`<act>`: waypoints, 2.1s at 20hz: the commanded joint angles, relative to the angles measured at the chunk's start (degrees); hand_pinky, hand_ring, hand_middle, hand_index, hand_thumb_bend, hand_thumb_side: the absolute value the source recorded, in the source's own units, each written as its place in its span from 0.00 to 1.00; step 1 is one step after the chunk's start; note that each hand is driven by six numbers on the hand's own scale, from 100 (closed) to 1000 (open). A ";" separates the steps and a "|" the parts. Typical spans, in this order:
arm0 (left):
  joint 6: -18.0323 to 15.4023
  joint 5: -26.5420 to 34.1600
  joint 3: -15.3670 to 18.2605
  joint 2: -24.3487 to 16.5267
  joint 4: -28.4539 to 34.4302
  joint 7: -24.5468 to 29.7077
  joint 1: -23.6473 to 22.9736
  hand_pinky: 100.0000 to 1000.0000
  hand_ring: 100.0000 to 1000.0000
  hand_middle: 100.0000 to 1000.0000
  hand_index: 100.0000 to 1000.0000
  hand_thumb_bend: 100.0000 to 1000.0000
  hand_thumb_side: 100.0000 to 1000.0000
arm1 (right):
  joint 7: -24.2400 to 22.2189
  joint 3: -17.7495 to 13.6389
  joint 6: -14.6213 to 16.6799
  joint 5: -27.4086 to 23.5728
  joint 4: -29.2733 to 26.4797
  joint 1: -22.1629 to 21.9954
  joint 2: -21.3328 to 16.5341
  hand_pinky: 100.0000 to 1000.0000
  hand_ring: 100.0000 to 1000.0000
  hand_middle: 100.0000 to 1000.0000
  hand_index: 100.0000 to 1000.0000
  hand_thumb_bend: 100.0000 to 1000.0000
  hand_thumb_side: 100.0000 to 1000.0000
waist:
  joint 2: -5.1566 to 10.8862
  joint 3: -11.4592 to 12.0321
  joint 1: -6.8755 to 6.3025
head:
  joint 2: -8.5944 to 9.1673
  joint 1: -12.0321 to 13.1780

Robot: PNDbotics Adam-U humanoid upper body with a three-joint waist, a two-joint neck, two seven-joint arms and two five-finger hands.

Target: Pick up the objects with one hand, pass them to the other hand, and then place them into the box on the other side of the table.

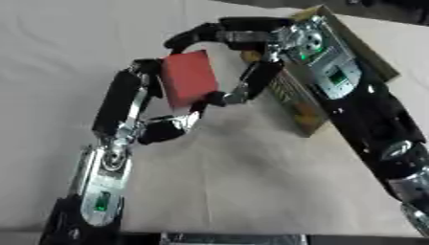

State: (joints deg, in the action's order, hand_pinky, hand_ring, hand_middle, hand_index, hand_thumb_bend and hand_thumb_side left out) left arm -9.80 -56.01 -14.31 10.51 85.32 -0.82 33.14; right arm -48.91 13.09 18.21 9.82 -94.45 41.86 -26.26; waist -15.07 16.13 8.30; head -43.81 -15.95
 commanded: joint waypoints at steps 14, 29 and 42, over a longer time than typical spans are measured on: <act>-1.07 -0.65 -1.40 1.83 0.68 0.28 1.65 0.35 0.32 0.35 0.46 0.00 0.22 | -3.05 1.42 0.03 -0.49 0.89 0.76 -0.37 0.96 1.00 0.55 0.93 0.00 0.00 | -0.48 0.15 0.19 | -0.31 0.08; -1.86 -1.36 -1.50 1.94 0.73 -0.63 1.60 0.36 0.33 0.39 0.48 0.00 0.16 | -3.05 1.96 -2.85 -4.76 0.22 0.51 -0.36 0.91 1.00 0.33 0.72 0.00 0.25 | -0.17 0.13 0.32 | -0.31 -0.06; -1.66 -0.97 -1.46 1.99 0.76 -1.20 1.35 0.41 0.40 0.48 0.59 0.00 0.14 | -3.05 2.37 -5.25 -6.69 -1.08 0.39 -0.60 0.90 1.00 0.33 0.73 0.00 0.30 | -0.21 0.15 0.18 | -0.31 -0.21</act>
State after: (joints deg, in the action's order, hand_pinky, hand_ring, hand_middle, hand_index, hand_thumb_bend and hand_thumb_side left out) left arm -11.44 -57.04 -15.62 10.96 84.61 -1.48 33.10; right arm -51.42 14.39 13.12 3.49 -94.34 41.90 -26.49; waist -15.55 16.31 8.30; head -43.81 -16.00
